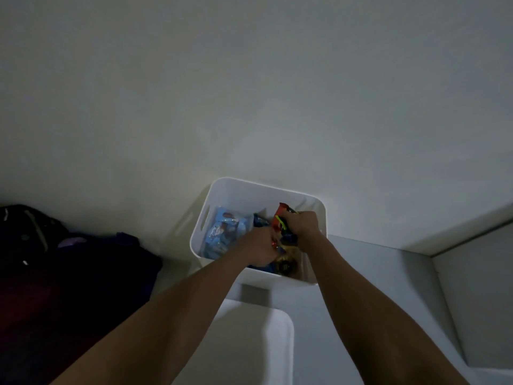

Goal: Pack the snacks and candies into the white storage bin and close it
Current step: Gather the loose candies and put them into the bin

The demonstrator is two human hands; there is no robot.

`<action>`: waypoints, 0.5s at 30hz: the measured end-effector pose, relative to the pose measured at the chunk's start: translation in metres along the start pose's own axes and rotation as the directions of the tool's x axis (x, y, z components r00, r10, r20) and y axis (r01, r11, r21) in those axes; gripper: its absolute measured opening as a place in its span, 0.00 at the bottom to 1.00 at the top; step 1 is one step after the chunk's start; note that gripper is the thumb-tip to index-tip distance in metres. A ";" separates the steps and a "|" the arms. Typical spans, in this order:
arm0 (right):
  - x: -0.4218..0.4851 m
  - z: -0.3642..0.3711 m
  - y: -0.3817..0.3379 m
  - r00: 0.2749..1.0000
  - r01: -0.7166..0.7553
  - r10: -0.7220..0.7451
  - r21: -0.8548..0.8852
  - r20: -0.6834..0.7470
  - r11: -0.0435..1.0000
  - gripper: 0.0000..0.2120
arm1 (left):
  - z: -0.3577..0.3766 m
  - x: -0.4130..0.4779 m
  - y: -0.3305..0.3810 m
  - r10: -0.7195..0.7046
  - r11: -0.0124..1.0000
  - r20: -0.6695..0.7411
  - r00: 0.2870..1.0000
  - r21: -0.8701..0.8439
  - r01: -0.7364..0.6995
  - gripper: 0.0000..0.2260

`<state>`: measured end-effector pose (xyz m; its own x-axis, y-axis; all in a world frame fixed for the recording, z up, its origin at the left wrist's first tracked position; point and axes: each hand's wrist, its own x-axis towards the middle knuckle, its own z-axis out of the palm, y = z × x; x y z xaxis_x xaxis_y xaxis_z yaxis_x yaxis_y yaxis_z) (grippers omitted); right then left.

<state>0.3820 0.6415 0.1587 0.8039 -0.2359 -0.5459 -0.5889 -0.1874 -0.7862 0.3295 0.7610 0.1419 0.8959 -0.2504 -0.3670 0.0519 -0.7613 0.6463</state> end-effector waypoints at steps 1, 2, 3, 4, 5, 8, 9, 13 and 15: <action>0.002 0.003 0.001 1.000 -0.019 0.019 -0.003 -0.007 1.000 0.19 | 0.002 0.001 -0.002 0.005 1.000 0.014 1.000 0.026 -0.005 0.05; 0.002 0.005 0.001 0.999 -0.039 0.039 0.011 -0.009 0.999 0.20 | 0.004 0.002 -0.004 0.001 0.998 0.022 1.000 0.055 -0.003 0.04; 0.004 0.006 0.001 0.998 -0.058 0.059 0.033 -0.006 0.998 0.20 | 0.006 0.002 -0.005 -0.001 0.997 0.032 0.999 0.075 -0.001 0.05; 0.003 0.007 -0.001 0.997 -0.078 0.077 0.047 0.004 0.996 0.21 | 0.008 0.003 -0.005 -0.003 0.996 0.042 0.999 0.086 0.000 0.05; 0.004 0.007 -0.002 0.995 -0.098 0.097 0.056 0.010 0.994 0.21 | 0.011 0.005 -0.008 -0.007 0.995 0.054 0.999 0.099 0.001 0.05; 0.003 0.009 -0.003 0.993 -0.121 0.122 0.096 -0.006 0.988 0.15 | 0.014 0.006 -0.007 -0.001 0.991 0.066 0.998 0.133 -0.008 0.02; 0.003 0.010 -0.004 0.993 -0.118 0.120 0.121 -0.013 0.986 0.14 | 0.014 0.006 -0.006 0.001 0.991 0.065 0.998 0.135 -0.009 0.03; 0.006 0.012 -0.003 0.997 -0.051 0.061 0.178 -0.047 0.983 0.25 | 0.014 0.003 -0.002 0.004 0.995 0.102 0.995 0.100 -0.014 0.11; 0.008 0.011 -0.003 0.998 -0.030 0.038 0.194 -0.040 0.981 0.29 | 0.015 0.004 -0.003 0.006 1.000 0.109 0.994 0.026 -0.008 0.21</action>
<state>0.3913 0.6507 0.1534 0.7769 -0.2805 -0.5637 -0.5853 0.0083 -0.8108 0.3260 0.7533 0.1280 0.8427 -0.3183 -0.4341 0.0329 -0.7745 0.6318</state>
